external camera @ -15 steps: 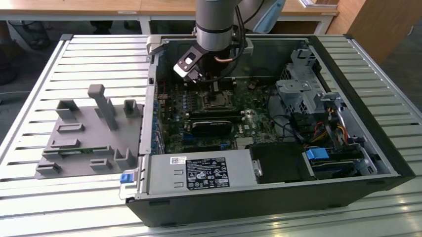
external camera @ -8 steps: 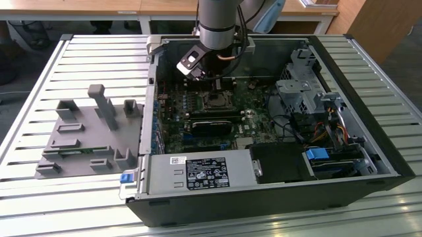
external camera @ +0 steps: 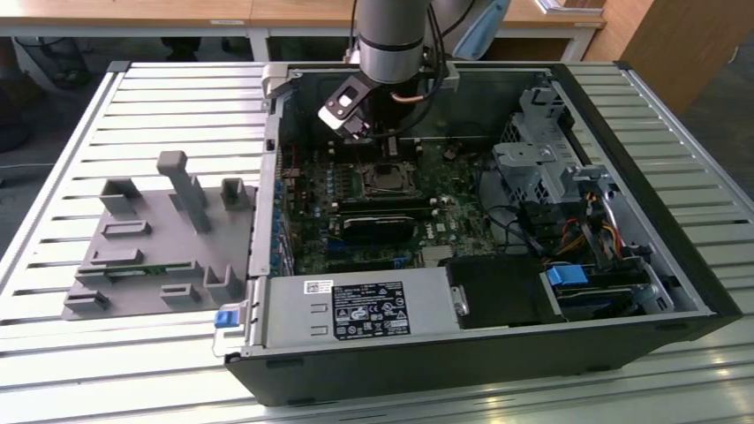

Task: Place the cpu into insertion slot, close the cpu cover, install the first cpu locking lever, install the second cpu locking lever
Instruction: 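Close the cpu cover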

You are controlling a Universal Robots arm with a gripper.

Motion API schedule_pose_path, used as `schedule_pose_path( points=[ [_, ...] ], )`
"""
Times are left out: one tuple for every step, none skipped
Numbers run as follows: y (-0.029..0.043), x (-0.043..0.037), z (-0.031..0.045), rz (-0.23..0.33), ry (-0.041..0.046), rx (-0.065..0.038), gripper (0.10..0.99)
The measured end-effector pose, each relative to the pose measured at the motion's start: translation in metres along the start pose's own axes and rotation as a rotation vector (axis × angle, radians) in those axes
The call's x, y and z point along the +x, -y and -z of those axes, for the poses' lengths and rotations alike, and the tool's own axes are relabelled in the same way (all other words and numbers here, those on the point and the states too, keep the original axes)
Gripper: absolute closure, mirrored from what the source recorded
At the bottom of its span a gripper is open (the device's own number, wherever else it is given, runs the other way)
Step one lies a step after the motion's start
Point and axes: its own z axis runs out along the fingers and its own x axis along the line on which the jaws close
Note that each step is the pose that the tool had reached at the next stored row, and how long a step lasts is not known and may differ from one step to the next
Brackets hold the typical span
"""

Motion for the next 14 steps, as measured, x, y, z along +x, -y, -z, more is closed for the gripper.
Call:
schedule_pose_path(
  points=[
    [0.0000,-0.0001,0.0037,0.000,0.0009,0.001,0.980],
    [-0.0002,-0.0001,0.0072,0.000,0.0005,0.000,0.980],
    [-0.0002,-0.0002,0.0106,0.000,0.0006,0.000,0.980],
    [-0.0003,-0.0002,0.0124,0.000,0.0008,0.000,0.980],
    [-0.0003,-0.0004,0.0128,0.000,0.0007,0.000,0.980],
    [-0.0003,-0.0014,0.0127,0.000,0.0005,0.000,0.980],
    [-0.0002,-0.0031,0.0128,0.000,0.0005,0.000,0.980],
    [-0.0002,-0.0056,0.0127,0.000,-0.0006,0.000,0.980],
    [-0.0001,-0.0086,0.0127,0.000,-0.0021,0.000,0.980],
    [0.0000,-0.0110,0.0127,0.000,-0.0027,0.000,0.980],
    [0.0001,-0.0125,0.0127,0.000,-0.0029,0.000,0.980],
    [0.0000,-0.0133,0.0127,0.000,-0.0029,0.000,0.980],
    [-0.0007,-0.0136,0.0126,0.000,-0.0032,0.000,0.980],
    [-0.0021,-0.0136,0.0126,0.000,-0.0033,0.001,0.980]
  ],
)
